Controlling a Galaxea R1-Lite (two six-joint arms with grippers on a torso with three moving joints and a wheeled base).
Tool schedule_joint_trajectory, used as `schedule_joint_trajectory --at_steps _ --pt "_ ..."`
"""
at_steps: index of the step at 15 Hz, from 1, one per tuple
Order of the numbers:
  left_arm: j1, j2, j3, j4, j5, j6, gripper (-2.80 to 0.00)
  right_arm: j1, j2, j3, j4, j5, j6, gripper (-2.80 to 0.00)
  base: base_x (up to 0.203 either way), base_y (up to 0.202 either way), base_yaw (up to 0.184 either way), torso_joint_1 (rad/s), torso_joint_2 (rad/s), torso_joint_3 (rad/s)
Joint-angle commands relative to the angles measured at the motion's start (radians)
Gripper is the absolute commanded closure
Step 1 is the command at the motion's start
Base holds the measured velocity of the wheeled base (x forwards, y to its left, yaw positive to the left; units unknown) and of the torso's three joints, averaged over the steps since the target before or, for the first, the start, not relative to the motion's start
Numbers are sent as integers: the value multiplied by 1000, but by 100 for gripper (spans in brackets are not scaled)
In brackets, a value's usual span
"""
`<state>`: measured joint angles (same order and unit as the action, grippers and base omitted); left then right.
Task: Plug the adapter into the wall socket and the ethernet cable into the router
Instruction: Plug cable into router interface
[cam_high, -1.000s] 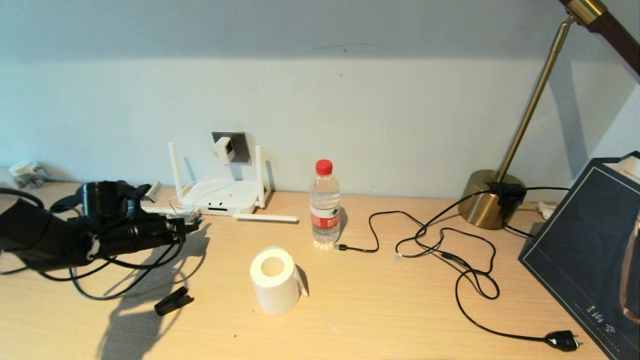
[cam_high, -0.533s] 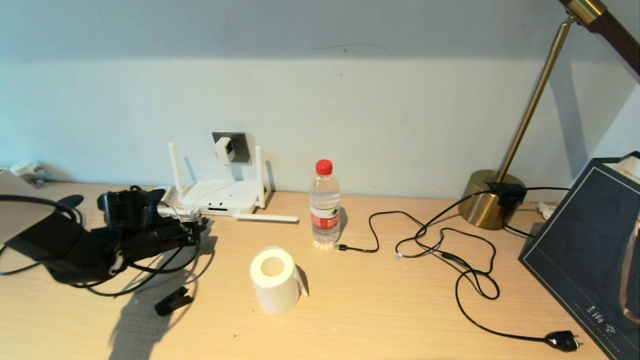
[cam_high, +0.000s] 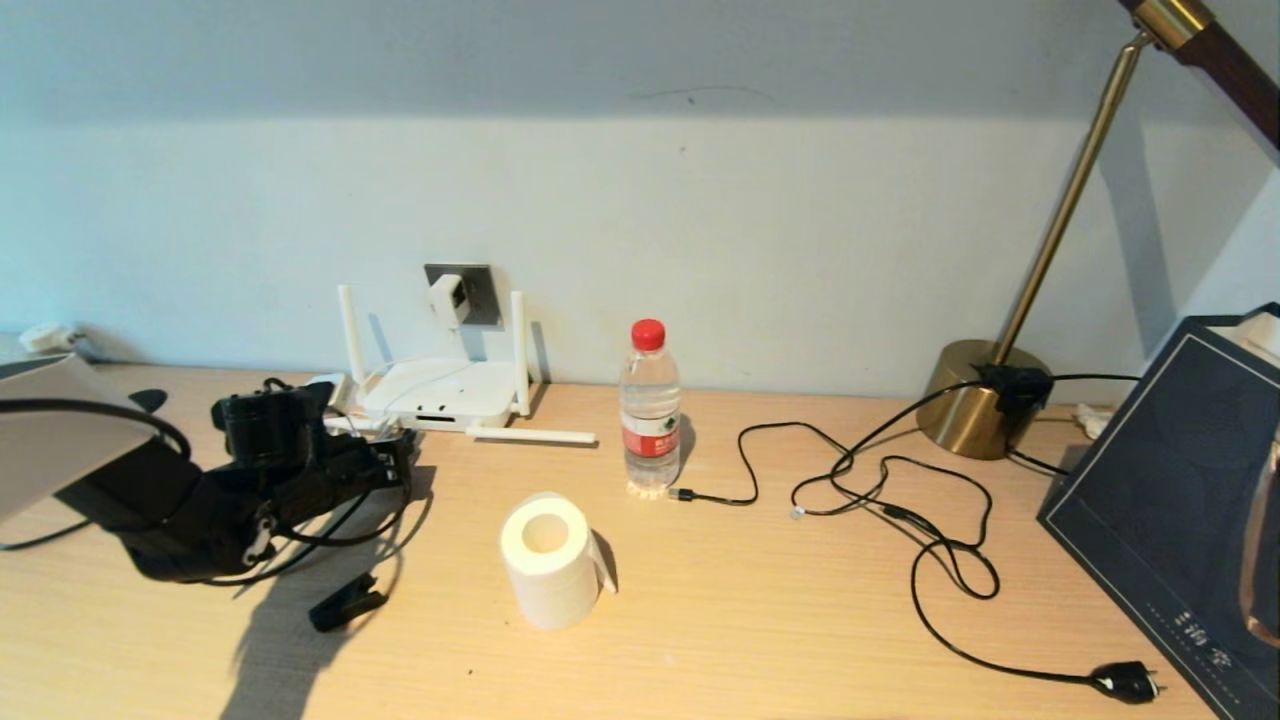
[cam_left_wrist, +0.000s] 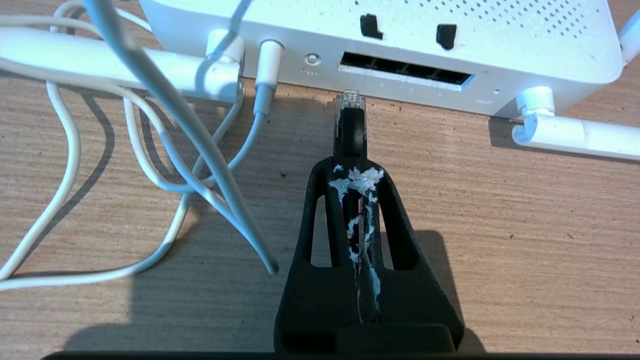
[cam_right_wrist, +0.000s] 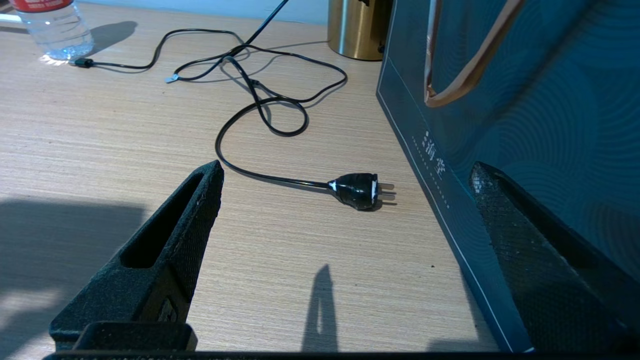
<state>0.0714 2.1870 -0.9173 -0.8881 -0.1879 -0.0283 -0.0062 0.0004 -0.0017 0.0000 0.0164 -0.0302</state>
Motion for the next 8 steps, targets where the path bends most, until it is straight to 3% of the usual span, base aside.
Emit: schedule_joint_trajectory --at_steps 1,8 --pt "-7 11 -17 -4 -1 -2 0 0 0 0 0 0 0 -280 0 0 0 0 0 0" --pt "-7 34 -73 3 20 -1 0 0 0 0 0 1 0 -280 0 0 0 0 0 0"
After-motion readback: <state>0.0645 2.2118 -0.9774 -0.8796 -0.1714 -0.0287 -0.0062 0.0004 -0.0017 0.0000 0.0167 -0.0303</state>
